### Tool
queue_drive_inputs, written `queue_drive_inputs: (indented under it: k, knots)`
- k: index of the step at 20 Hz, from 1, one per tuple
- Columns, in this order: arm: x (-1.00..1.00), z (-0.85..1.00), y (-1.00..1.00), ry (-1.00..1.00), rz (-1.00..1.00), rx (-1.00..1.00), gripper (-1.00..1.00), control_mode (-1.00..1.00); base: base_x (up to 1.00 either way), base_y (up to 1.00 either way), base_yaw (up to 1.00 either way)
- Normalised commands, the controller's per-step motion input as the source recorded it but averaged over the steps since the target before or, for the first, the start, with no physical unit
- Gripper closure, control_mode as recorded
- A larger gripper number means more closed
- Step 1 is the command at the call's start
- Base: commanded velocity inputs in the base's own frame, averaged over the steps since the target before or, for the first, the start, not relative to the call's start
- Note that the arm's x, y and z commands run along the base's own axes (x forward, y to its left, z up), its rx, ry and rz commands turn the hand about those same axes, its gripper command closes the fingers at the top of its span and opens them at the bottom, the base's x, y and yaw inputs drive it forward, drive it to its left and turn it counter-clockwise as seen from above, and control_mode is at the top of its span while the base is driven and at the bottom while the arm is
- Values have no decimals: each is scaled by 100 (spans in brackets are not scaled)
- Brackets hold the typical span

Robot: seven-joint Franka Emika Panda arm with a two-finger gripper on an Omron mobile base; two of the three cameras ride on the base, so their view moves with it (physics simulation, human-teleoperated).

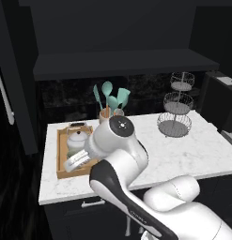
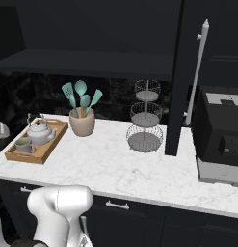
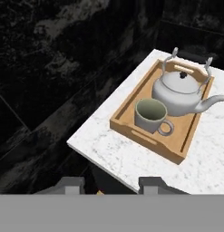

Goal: Pick the kettle from the counter and place it on the tray. Then pick the mug from the cabinet and place it on the tray. Then close the cabinet doors.

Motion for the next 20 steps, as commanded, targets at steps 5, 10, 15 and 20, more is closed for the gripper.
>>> queue_drive_inputs:
  k: [5, 10, 15, 20]
  knots:
    - [-9, 10, 5, -15, 16, -14, 100, -100, 0, 0, 0]
    - [-42, 26, 4, -39, 28, -26, 100, -100, 0, 0, 0]
    - [-61, 51, 0, -35, 17, -15, 100, -100, 0, 0, 0]
    - [-49, 60, 1, -19, 17, -13, 100, -100, 0, 0, 0]
